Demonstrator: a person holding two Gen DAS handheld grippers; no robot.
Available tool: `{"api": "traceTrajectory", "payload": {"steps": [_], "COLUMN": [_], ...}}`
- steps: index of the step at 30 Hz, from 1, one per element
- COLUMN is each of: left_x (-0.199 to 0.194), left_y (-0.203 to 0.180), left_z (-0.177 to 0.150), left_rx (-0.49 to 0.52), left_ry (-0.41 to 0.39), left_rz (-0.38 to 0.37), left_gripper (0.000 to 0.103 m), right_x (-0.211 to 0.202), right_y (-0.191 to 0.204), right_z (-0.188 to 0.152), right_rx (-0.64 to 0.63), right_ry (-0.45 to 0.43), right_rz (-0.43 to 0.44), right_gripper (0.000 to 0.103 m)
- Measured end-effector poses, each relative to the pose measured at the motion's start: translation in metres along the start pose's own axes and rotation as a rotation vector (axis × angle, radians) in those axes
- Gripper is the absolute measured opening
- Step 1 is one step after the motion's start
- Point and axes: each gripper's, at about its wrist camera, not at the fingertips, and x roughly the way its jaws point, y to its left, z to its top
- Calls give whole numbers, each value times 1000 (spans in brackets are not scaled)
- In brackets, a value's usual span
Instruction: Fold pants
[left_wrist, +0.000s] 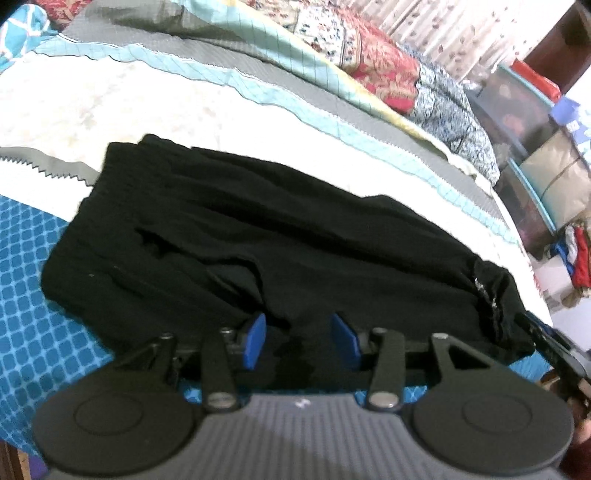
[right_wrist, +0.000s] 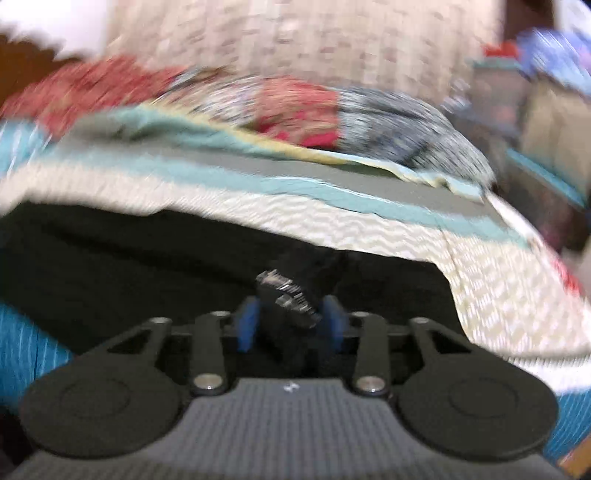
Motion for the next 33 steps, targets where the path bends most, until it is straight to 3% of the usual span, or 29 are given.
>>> {"api": "traceTrajectory", "payload": {"steps": [5, 10, 13, 15, 19, 24, 27, 33], "left_x": [8, 20, 12, -2, -33, -57, -60, -46], "left_y": [11, 17, 12, 12, 22, 61, 91, 134], "left_z": [-4, -7, -7, -8, -9, -9, -12, -13], "left_rx": [-33, -39, -28, -17, -8, -123, -229, -373], "left_ry": [27, 63, 40, 6, -81, -164, -170, -166], "left_rz": [55, 83, 59, 18, -20, 10, 31, -6], "left_gripper": [40, 38, 41, 44, 52, 70, 86, 98], "right_x": [49, 65, 61, 40, 13, 27, 43, 61], "right_y": [-13, 16, 14, 17, 40, 94, 133, 207], "right_z": [-11, -13, 0, 1, 5, 10, 16, 39], "right_rx": [211, 49, 73, 107, 115, 102, 65, 0], "right_ry": [134, 155, 162, 112, 34, 80, 121, 106], "right_rz": [-48, -129, -134, -122, -31, 182, 286, 427], "right_gripper": [22, 21, 22, 23, 24, 25, 25, 25]}}
